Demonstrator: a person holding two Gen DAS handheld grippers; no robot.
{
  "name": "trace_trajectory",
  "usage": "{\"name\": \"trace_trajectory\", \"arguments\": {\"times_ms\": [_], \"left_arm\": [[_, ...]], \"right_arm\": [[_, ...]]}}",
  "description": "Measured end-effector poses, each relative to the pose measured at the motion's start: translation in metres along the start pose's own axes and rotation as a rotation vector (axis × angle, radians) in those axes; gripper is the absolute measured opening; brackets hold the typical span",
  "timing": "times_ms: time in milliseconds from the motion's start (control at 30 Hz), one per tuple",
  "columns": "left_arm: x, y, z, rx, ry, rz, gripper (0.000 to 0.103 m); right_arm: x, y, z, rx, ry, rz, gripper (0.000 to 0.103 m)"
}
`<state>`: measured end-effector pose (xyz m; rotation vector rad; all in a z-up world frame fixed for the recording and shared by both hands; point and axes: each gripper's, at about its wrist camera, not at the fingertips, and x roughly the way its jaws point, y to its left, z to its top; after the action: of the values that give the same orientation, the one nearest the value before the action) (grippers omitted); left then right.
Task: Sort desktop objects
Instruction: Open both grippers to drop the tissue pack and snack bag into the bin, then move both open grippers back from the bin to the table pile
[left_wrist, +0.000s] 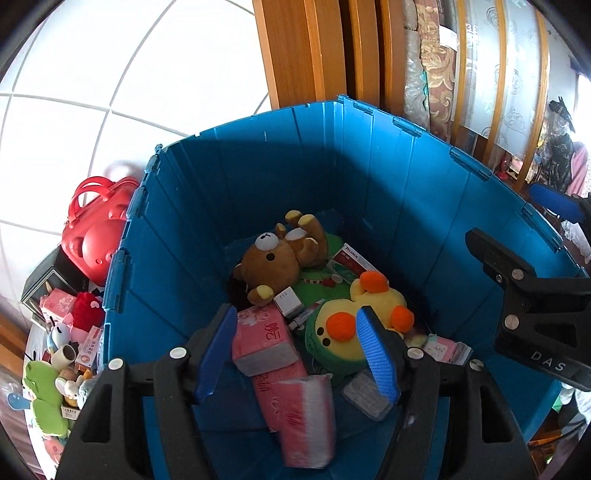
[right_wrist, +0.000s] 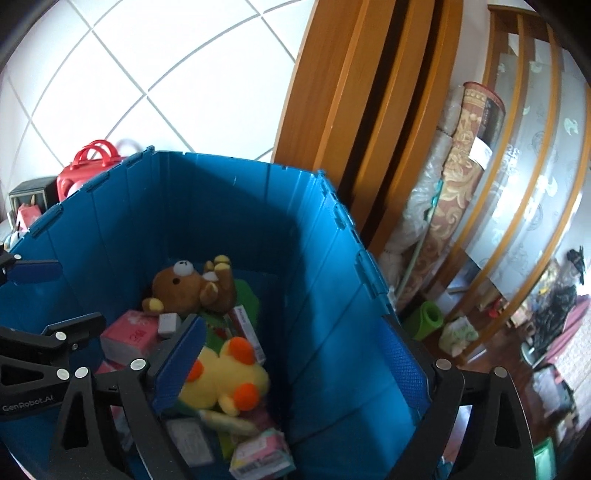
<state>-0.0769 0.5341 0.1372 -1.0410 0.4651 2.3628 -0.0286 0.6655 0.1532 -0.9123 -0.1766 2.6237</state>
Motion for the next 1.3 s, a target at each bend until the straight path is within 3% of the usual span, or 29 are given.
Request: {"name": "trace_trajectory", "arguments": {"times_ms": [67,167,300,333,433,567,700,767,900,967,1300], "left_arm": [[-0.003,0.002,-0.001,-0.012,-0.018,0.002,0.066],[-0.016,0.008,-0.003,-0.033,-0.071,0.002,0.066],[-0.056,0.025,-0.015,-0.097,-0.206,-0.018,0.066],[-0.066,0.029,-0.019,-0.111,-0.24,-0.008,0.067],[-0.096,0.048,-0.033,-0.152,-0.335,0.041,0.082],[-0.121,0.077,-0.054,-0.206,-0.418,0.163,0.088],[-0.123,0.118,-0.08,-0.302,-0.391,0.227,0.088],[-0.121,0.139,-0.094,-0.328,-0.364,0.252,0.088],[-0.119,0.179,-0.124,-0.382,-0.316,0.371,0.088],[-0.119,0.205,-0.142,-0.418,-0.297,0.382,0.088],[-0.116,0.344,-0.25,-0.575,-0.172,0.456,0.088]], "right_arm": [[0.003,-0.002,0.0,0.025,0.009,-0.002,0.103],[0.002,-0.003,0.0,0.026,0.011,0.009,0.103],[-0.004,-0.005,-0.003,0.052,-0.022,0.014,0.103],[-0.005,-0.006,-0.003,0.059,-0.029,0.016,0.103],[-0.01,-0.007,-0.004,0.071,-0.062,0.021,0.103],[-0.026,-0.001,-0.008,0.09,-0.147,0.028,0.103],[-0.045,0.018,-0.003,0.124,-0.197,0.17,0.103],[-0.058,0.035,0.001,0.099,-0.229,0.209,0.103],[-0.084,0.073,0.007,0.061,-0.283,0.277,0.103],[-0.095,0.093,0.01,0.042,-0.29,0.32,0.103],[-0.121,0.217,0.026,-0.005,-0.279,0.397,0.103]]}}
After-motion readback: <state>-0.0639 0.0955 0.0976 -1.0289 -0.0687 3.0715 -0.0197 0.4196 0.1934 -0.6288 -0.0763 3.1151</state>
